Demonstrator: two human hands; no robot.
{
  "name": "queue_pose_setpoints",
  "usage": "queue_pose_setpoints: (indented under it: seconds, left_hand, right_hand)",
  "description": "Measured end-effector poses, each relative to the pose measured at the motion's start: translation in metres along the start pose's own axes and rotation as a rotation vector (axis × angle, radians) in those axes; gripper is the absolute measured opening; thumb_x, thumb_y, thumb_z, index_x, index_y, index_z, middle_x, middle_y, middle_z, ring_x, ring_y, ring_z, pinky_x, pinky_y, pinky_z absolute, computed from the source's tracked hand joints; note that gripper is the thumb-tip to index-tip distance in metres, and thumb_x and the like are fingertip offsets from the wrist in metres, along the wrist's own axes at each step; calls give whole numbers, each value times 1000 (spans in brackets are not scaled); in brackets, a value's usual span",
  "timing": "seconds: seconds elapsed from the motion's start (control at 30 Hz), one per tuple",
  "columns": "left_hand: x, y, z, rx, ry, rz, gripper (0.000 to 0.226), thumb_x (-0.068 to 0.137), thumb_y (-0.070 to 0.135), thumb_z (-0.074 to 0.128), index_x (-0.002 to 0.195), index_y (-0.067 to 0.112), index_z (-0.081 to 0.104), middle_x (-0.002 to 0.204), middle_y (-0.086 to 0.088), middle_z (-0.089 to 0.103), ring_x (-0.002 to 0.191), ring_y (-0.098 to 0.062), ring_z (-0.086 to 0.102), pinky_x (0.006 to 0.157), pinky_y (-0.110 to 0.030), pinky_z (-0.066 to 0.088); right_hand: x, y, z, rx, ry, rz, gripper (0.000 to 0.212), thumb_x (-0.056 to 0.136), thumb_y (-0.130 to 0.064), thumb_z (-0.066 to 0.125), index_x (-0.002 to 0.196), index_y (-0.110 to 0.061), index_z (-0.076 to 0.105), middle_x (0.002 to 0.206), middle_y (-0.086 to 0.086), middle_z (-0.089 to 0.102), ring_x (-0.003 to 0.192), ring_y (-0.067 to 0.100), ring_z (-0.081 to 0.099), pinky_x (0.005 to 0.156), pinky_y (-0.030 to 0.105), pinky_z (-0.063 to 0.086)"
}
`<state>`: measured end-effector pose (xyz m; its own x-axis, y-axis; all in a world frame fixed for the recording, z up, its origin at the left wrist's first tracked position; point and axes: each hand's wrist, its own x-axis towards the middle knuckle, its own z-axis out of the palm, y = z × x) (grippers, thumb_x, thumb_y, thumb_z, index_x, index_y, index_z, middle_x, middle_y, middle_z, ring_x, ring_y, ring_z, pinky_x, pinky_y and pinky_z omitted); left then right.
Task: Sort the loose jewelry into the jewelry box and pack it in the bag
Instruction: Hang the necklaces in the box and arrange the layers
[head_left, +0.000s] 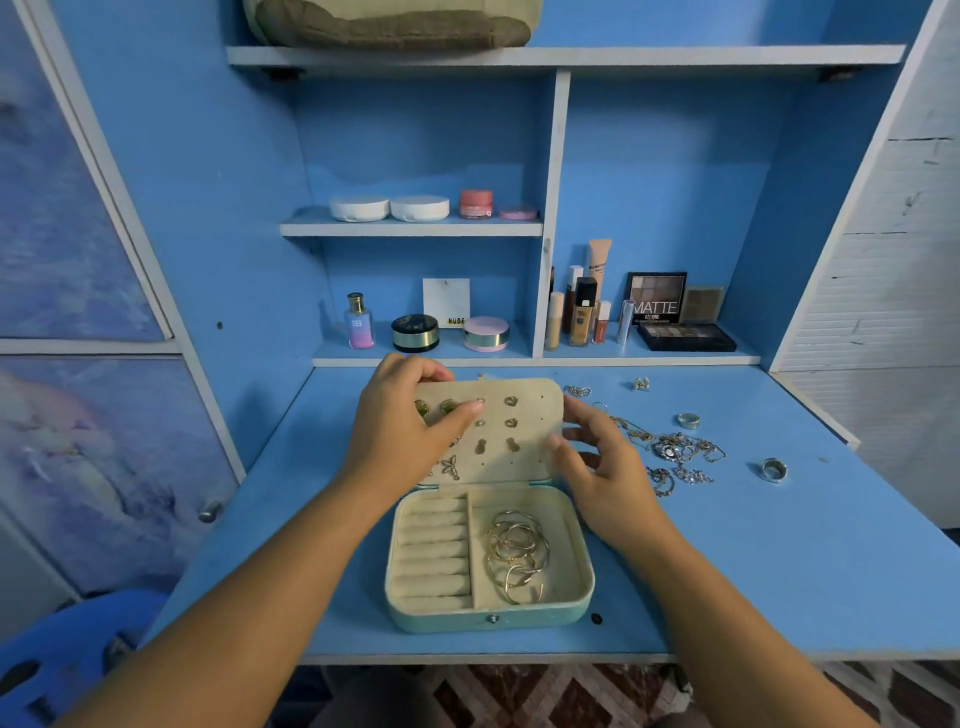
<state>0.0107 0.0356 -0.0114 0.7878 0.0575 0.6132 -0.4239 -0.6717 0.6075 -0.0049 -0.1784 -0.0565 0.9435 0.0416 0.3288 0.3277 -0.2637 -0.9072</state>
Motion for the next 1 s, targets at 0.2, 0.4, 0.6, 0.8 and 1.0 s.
queue_pose_setpoints:
  seconds: [0.2, 0.4, 0.6, 0.8, 1.0]
  left_hand:
    - [-25, 11, -10, 29, 65, 154, 31, 71, 32, 84, 84, 22, 58, 87, 9, 52, 83, -7, 53, 73, -14, 41]
    - [-57, 8, -15, 91, 136, 358, 31, 76, 37, 78, 77, 11, 61, 82, 4, 52, 78, -12, 49, 70, -17, 40]
    - [-73, 5, -18, 91, 100, 380, 34, 76, 41, 77, 71, 10, 63, 77, 4, 53, 74, -11, 47, 66, -18, 38]
    - [-78, 4, -18, 53, 70, 323, 36, 76, 46, 75, 70, 12, 62, 77, 7, 52, 74, -10, 48, 66, -15, 36]
    - [-79, 4, -15, 27, 104, 277, 35, 75, 45, 76, 72, 13, 62, 78, 7, 52, 75, -10, 50, 66, -16, 39]
  right_hand:
    - [-1, -35, -8, -138, -15, -185, 35, 90, -35, 57, 124, -36, 51, 117, -17, 56, 110, 0, 54, 94, 26, 46]
    - [-17, -54, -21, -325, -166, -388, 15, 86, -23, 62, 99, -24, 70, 96, -16, 63, 93, 0, 59, 81, 10, 43]
    - [-35, -56, -25, -349, -279, -361, 13, 85, -24, 65, 97, -28, 70, 93, -15, 64, 91, 2, 61, 80, 12, 45]
    - [-35, -62, -21, -400, -388, -286, 26, 83, -30, 65, 108, -29, 68, 97, -14, 61, 94, 2, 58, 81, 17, 45]
    - [-28, -68, -11, -438, -429, -286, 26, 87, -27, 66, 113, -31, 67, 98, -13, 56, 94, 0, 55, 85, 21, 46]
